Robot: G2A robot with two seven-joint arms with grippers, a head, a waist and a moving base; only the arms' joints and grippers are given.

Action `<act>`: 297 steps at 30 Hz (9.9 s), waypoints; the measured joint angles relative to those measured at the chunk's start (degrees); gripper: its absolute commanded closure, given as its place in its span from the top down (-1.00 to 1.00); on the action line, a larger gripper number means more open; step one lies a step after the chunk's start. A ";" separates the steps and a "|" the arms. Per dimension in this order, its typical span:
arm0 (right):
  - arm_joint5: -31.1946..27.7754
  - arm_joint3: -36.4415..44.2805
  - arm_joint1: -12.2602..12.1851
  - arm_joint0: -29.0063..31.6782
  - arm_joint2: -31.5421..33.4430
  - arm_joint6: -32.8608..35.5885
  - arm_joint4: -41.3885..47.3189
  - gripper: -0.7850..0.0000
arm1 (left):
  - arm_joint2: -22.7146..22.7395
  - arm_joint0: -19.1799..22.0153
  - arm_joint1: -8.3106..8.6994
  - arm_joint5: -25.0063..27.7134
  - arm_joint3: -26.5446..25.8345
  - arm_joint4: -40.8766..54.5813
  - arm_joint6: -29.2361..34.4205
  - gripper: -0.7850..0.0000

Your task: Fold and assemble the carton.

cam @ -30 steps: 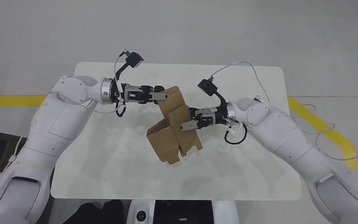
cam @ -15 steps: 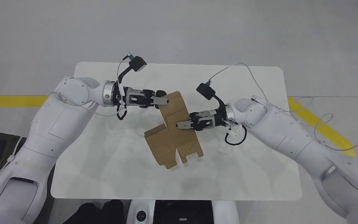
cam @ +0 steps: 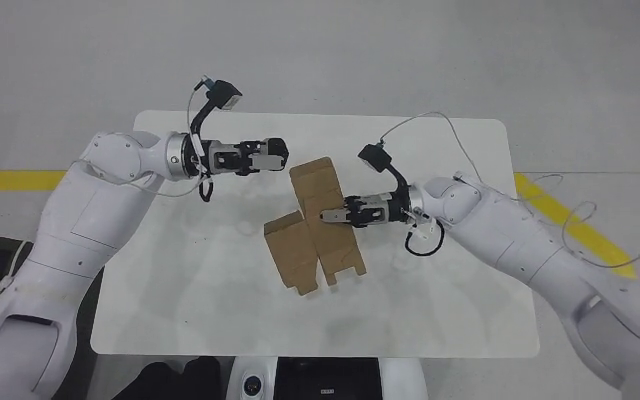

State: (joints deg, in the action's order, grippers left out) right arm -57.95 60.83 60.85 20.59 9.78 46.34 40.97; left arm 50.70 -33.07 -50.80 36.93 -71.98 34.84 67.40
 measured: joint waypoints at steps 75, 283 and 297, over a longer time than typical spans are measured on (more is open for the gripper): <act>17.34 -5.39 -0.72 11.55 29.08 17.34 -2.88 1.00 | -0.49 -4.29 -2.77 -18.90 2.10 -4.87 19.00 -1.00; 8.64 7.90 -0.54 15.45 32.47 8.65 -14.55 -0.09 | 13.87 -18.30 -3.53 -14.37 -13.75 -15.13 4.66 -1.00; 8.78 4.83 -2.14 10.44 23.09 8.78 -11.67 -0.14 | 13.89 -18.51 -3.46 -14.95 -14.57 -14.20 5.29 -1.00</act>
State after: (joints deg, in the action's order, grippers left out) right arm -49.17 65.66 58.71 31.03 32.88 55.12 29.30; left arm 64.59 -51.58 -54.26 21.97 -86.55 20.64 72.69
